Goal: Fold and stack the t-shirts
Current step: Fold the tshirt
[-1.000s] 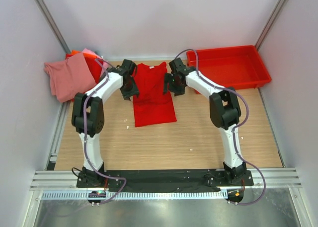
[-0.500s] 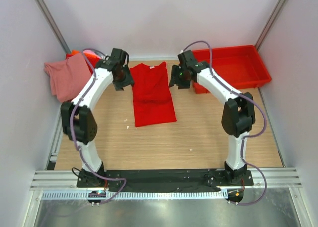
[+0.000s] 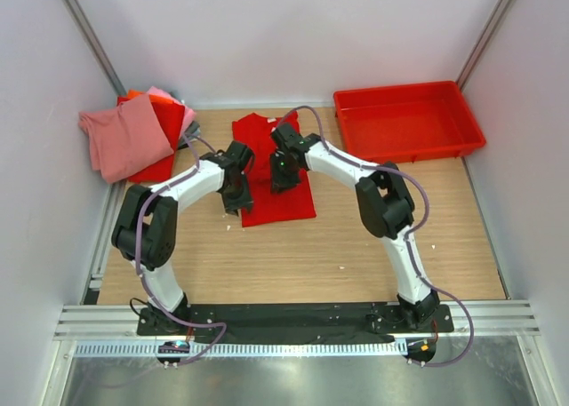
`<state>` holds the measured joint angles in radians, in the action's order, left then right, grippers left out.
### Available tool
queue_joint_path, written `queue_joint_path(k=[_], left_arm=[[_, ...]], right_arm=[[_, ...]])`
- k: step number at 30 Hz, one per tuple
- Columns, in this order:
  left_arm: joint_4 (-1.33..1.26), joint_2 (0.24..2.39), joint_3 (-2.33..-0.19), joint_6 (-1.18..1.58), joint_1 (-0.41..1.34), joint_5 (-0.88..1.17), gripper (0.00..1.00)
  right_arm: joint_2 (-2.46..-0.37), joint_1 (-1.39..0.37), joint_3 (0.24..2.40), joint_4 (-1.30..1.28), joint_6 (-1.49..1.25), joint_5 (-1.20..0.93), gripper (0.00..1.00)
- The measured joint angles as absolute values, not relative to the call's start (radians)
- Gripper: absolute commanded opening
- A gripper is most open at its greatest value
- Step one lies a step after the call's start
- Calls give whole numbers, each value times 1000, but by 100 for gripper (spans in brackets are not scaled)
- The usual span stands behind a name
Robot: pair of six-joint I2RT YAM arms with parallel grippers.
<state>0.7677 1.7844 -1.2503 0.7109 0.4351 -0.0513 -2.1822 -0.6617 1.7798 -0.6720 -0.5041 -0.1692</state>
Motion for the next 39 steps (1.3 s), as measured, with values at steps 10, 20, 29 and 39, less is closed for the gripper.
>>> queue_joint_path(k=[10,20,29,39], left_arm=[[736,1686,-1156,725,444,-43,36],[706,1494,-1043,732,444,-47,61],[586,1473,-933,757,444,-21,64],[432,1536,-827,787,444,-14,57]], right_arm=[[-2516,-598,2305,-826,-469,-140,34],[-2275,-497,2015,-698,-451,-90,75],[-1764,-517,1396,-544,-447,-133,80],[-1755,-505,1121,-463,-474,-209,72]])
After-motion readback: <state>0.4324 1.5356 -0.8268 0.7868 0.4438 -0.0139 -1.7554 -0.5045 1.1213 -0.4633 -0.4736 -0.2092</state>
